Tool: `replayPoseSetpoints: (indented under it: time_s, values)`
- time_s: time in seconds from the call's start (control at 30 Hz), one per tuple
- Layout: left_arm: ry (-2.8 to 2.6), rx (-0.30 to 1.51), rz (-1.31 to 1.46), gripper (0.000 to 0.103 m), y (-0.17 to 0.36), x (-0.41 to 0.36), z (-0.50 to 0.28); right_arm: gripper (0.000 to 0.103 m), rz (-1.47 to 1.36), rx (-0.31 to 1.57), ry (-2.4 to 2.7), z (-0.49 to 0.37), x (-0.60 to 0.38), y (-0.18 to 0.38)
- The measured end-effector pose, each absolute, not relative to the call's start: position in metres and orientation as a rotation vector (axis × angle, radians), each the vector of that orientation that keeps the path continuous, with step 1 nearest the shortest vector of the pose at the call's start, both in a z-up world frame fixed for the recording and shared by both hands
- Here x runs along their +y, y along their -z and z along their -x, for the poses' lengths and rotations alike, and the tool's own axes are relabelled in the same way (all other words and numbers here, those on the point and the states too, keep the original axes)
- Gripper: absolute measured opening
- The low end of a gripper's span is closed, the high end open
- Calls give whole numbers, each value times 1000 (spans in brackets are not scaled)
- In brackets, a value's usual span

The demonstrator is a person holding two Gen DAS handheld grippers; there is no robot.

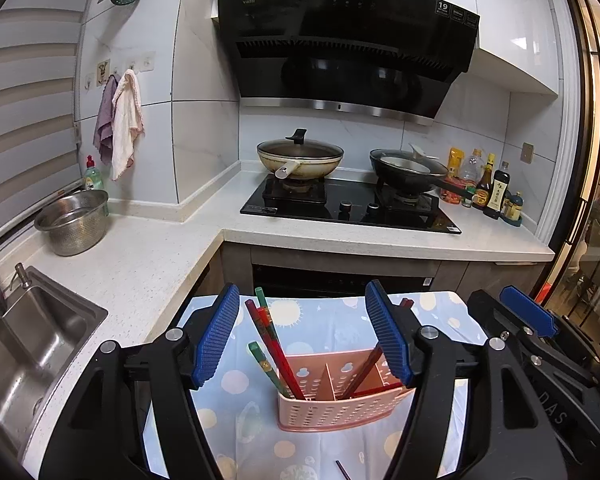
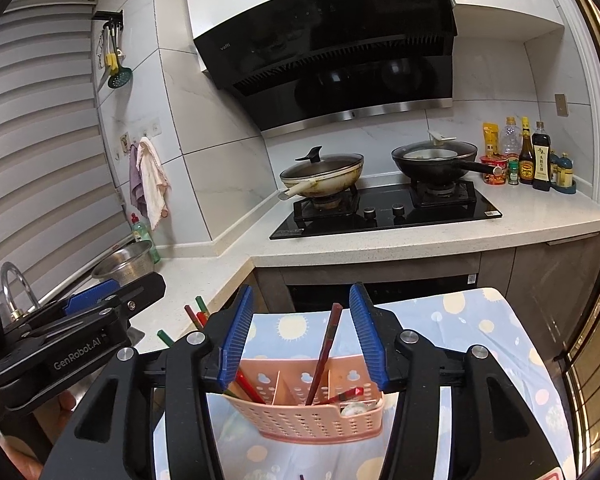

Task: Organize utensils
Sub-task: 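Open both tools to drop the chopsticks into the caddy, then move both tools back to the gold spoon and last chopstick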

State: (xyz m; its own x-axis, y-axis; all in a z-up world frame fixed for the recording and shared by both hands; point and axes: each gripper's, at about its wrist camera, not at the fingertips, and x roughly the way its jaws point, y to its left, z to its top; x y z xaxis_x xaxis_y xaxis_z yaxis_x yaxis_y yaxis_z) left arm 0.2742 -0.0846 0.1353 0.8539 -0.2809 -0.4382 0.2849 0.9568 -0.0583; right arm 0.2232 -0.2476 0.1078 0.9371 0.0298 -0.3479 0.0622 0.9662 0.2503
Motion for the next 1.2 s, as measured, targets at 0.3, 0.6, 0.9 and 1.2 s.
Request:
replayPoseSetpoints:
  time_s: [0.3, 0.6, 0.9, 1.2]
  values:
    - [302, 446, -3, 67, -142, -78, -247, 52, -254, 353, 12, -194, -240, -114]
    - [294, 451, 18, 69, -137, -62, -217, 56, -245, 374, 10, -158, -230, -103]
    - [282, 510, 15, 75, -101, -47, -183, 56, -244, 473, 5, -119, -223, -61]
    - [266, 683, 2, 75, -20, -32, -147, 56, -257, 658, -1, -69, -214, 24]
